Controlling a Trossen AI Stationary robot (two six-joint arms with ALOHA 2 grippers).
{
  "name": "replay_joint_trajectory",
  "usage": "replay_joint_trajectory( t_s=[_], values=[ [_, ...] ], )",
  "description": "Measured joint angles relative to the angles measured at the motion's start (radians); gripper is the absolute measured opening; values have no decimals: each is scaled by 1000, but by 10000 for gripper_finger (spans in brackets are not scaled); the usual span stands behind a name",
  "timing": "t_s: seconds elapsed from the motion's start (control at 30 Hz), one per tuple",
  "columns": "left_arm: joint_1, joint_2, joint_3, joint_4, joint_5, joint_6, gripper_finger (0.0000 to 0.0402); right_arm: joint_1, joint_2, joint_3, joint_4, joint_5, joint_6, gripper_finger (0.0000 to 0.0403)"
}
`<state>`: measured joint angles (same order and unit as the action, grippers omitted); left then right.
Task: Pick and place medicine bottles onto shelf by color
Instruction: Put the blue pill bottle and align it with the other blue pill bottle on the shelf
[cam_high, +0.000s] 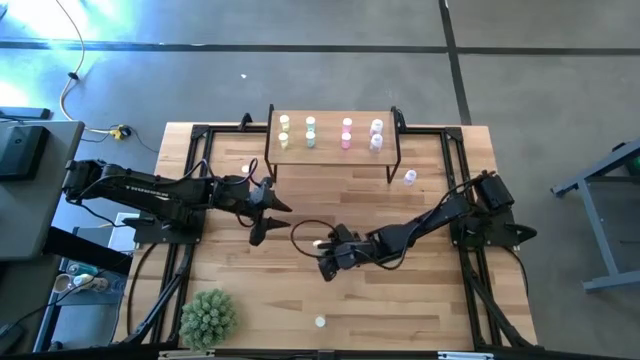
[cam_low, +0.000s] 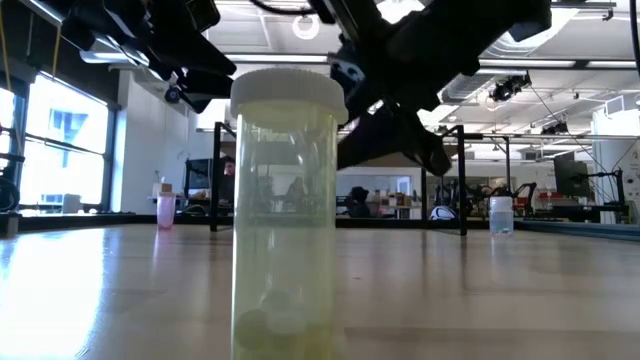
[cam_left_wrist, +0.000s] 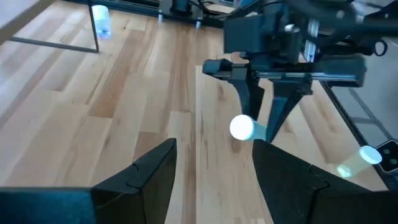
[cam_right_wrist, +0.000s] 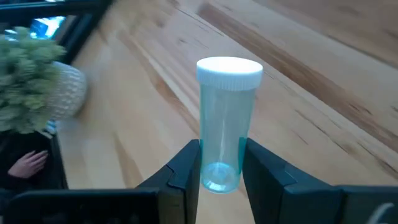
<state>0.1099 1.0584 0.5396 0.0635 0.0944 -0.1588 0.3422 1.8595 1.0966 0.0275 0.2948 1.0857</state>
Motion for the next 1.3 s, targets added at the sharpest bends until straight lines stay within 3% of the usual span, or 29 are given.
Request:
replay_joint_trajectory(
  t_s=[0.4, 0.93, 1.3],
  values=[
    [-54, 0, 0, 9, 1, -33, 202, 65, -1, 1, 228, 77, -249, 90],
    [-138, 0, 0, 113, -1, -6, 202, 49, -2, 2, 537, 99, -798, 90],
    [-151, 0, 0, 259, -5, 104, 202, 46, -126, 2, 537, 135, -1022, 90]
  ],
)
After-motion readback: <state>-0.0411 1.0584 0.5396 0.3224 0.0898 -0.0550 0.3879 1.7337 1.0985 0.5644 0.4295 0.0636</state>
